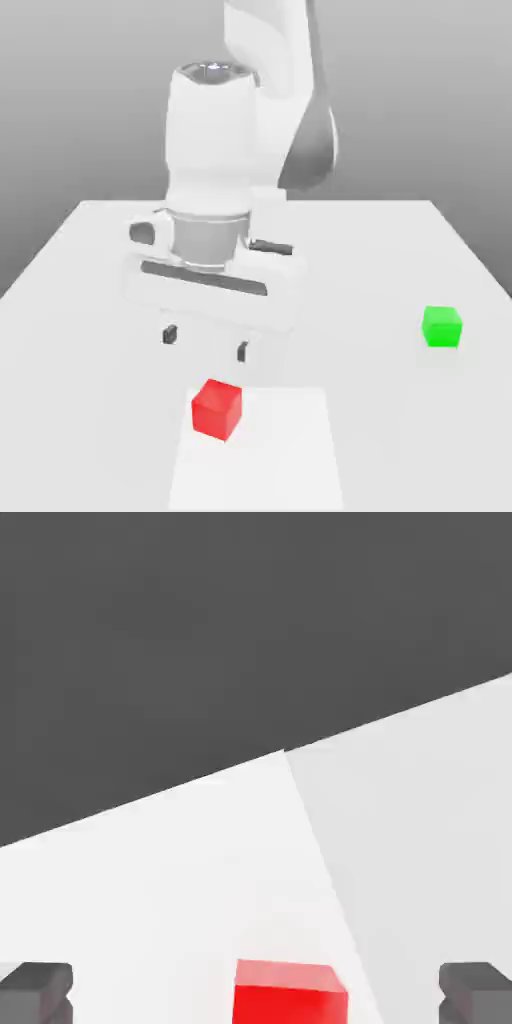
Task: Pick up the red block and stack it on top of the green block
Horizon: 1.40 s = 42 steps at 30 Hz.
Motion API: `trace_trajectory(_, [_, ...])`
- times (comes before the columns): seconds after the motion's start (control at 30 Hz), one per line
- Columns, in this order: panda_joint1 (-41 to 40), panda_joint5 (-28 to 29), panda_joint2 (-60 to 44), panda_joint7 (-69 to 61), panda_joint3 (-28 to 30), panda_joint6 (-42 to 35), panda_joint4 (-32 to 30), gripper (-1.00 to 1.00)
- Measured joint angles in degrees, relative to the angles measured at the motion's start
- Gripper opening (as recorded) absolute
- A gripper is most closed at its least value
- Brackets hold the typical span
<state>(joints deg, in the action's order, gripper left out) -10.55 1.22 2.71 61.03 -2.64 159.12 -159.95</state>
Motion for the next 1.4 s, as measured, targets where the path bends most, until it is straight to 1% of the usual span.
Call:
trace_trajectory(0.1, [-0.1,-0.8,-5.9,0.1,0.0,4.8,-0.4,0.0])
trace_trajectory(0.23, [0.6,0.4,-14.0,1.0,1.0,11.7,0.6,0.0])
trace_trajectory(0.27, [0.9,0.6,-15.5,1.2,1.3,12.9,0.7,-1.0])
trace_trajectory(0.5, [0.8,0.9,-15.6,1.4,1.3,13.1,0.8,-1.0])
trace_trajectory(0.7, [0.2,-1.1,-4.8,0.0,0.3,3.8,-0.8,-1.0])
trace_trajectory(0.77, [0.0,-1.9,-1.7,0.8,-1.4,1.3,-1.2,-1.0])
trace_trajectory(0.87, [8.2,-4.2,1.3,4.0,-5.9,-0.9,-1.5,-1.0])
trace_trajectory(1.13, [22.9,-11.1,7.2,13.8,-19.0,-5.0,-2.3,-1.0])
trace_trajectory(1.4, [38.6,-17.9,10.5,23.7,-32.9,-7.0,-3.6,-1.0])
